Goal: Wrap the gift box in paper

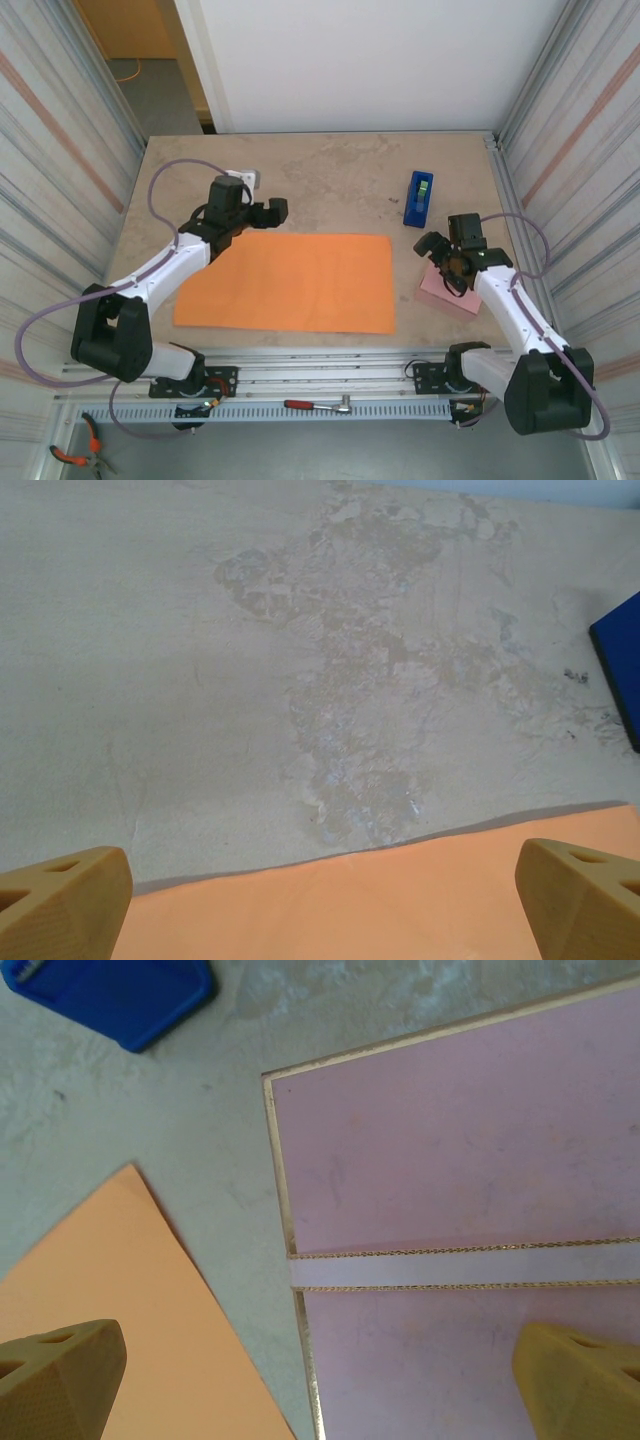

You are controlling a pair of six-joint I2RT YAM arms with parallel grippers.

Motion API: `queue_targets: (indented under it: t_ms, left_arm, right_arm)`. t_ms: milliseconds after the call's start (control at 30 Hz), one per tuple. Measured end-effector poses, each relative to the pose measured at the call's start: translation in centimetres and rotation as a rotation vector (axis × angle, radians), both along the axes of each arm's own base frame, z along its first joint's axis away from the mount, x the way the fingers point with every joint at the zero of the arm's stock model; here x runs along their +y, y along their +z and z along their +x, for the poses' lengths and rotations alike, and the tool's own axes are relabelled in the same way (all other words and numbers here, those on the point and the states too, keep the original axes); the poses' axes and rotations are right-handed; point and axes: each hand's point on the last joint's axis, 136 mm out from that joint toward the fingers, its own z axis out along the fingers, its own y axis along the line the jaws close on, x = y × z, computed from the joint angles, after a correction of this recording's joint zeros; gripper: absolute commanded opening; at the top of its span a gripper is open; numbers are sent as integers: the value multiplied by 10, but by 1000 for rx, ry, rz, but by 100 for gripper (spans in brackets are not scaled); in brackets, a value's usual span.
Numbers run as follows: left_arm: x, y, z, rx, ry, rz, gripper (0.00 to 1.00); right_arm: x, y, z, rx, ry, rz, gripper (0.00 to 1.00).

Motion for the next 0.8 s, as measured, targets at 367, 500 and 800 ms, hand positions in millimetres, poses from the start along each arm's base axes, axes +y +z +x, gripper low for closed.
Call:
queue_targets:
  t_ms: [367, 500, 800]
  left_arm:
    - [-39, 0, 0, 36, -77, -58, 99]
    - [-77, 8, -3, 48, -170, -108, 93]
    - [-200, 14, -16, 114, -460, -252, 90]
  right_arm:
    - [9, 9, 57, -81, 53, 70, 98]
    - [13, 18, 52, -96, 86, 97, 98]
    - [-61, 65, 15, -236, -130, 100, 100]
